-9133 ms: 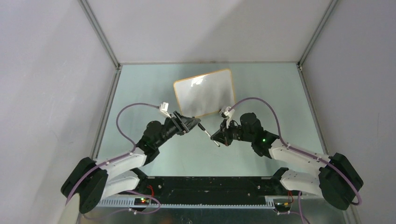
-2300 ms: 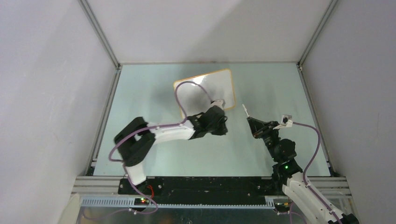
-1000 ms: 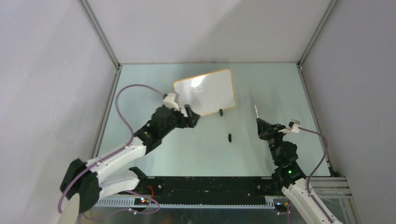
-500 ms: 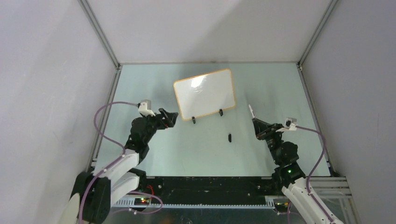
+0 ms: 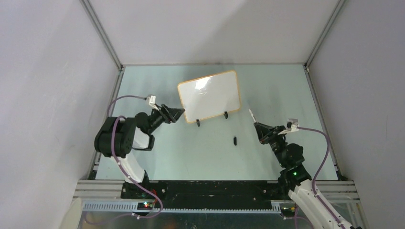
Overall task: Write a sentence on the whiteboard
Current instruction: Move the whiteboard to the center of the board.
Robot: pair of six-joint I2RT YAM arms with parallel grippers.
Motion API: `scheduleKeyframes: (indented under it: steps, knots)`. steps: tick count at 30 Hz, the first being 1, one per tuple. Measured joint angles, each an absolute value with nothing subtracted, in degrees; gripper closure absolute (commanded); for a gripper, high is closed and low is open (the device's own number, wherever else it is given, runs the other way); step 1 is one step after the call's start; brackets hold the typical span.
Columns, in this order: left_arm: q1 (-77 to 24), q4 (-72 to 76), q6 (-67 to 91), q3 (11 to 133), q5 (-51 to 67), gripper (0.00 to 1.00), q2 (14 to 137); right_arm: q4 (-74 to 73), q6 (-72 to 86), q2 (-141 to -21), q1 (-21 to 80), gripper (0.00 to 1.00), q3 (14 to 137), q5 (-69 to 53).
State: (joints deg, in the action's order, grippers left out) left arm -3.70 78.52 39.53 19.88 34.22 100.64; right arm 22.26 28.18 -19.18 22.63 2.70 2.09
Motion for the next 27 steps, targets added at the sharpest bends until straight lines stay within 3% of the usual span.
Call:
scheduleKeyframes:
  steps: [3, 7, 27]
  knots:
    - [-3.62, 82.00, 40.23, 20.60, 37.12, 0.27, 100.64, 22.31, 28.14, -19.18, 22.63, 1.00, 2.70, 1.83]
    - [-3.62, 84.01, 41.56, 23.11, 40.07, 0.45, 102.72, 23.03, 28.16, -20.05, 22.63, 1.00, 2.70, 1.21]
    - [-3.97, 85.38, 42.96, 25.23, 40.16, 0.42, 107.00, 24.77, 27.92, -23.62, 22.63, 1.00, 2.70, -2.24]
